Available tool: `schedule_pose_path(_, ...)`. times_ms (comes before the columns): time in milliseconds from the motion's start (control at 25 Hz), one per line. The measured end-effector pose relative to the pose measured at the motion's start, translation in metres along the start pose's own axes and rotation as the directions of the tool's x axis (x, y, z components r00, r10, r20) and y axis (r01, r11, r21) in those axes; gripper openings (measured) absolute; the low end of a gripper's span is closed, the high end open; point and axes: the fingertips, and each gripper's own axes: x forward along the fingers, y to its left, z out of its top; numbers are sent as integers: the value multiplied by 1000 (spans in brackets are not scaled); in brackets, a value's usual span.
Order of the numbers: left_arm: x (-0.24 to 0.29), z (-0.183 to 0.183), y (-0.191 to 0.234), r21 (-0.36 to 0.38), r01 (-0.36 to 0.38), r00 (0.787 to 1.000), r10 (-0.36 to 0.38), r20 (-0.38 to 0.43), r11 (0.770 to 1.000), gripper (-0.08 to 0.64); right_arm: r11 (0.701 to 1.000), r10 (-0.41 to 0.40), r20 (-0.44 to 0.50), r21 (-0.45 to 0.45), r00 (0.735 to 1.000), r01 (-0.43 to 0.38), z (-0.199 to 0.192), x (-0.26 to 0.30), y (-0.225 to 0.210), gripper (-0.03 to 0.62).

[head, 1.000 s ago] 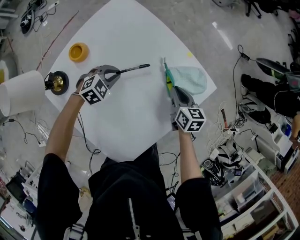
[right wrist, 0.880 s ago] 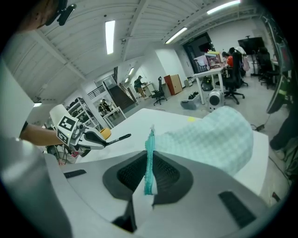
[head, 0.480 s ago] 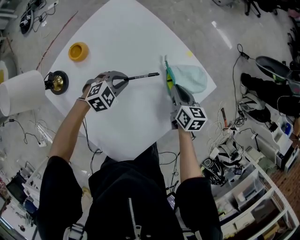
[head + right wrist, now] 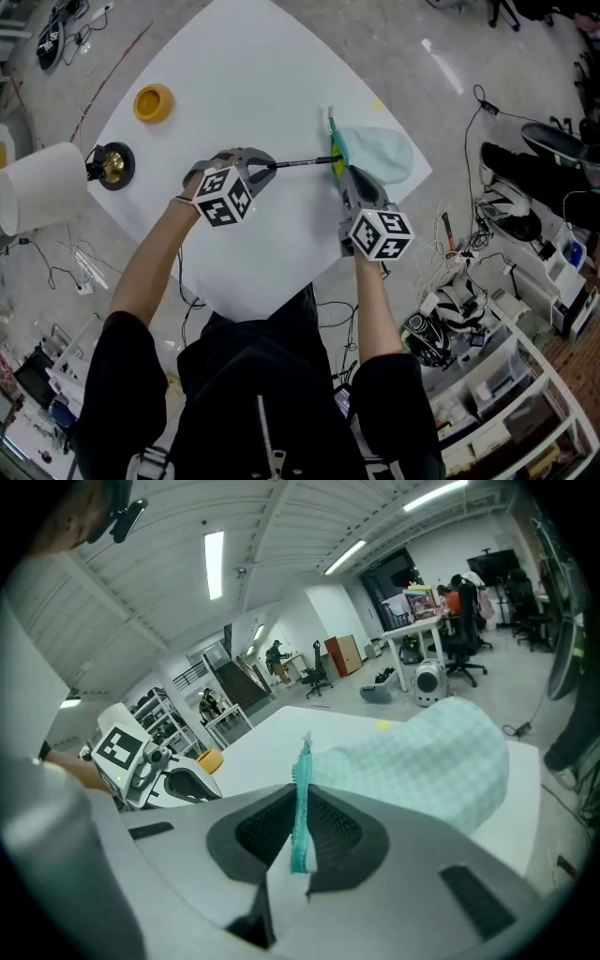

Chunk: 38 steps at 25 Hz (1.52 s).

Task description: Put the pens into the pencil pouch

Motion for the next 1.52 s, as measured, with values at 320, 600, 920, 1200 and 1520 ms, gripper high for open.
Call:
schedule_pose_path(320,18,17,-3,4,20,1000,-20,3,1000,57,1000,3,-1,7,1000,-3,-1,0,1,48)
schedule_pose_path(600,30,28,-5,4,36,999,-36,13,999,57,1000,3,6,14,1000,-3,-1,-1,3,48)
schedule_pose_path(920,44,48,-10,2,55,998,-55,42,998,56,1000,8,4,12,1000,-8,0,-2,2,47)
schedule_pose_path(1200,53,67,-13,-33,62,994,-59,93,998,57,1000,18,11,20,1000,-19,0,-3,4,46)
schedule_pose_path(1520,63,83,-12,-80,87,986,-73,153,993,57,999,34,13,35,999,-34,2,-3,6,46)
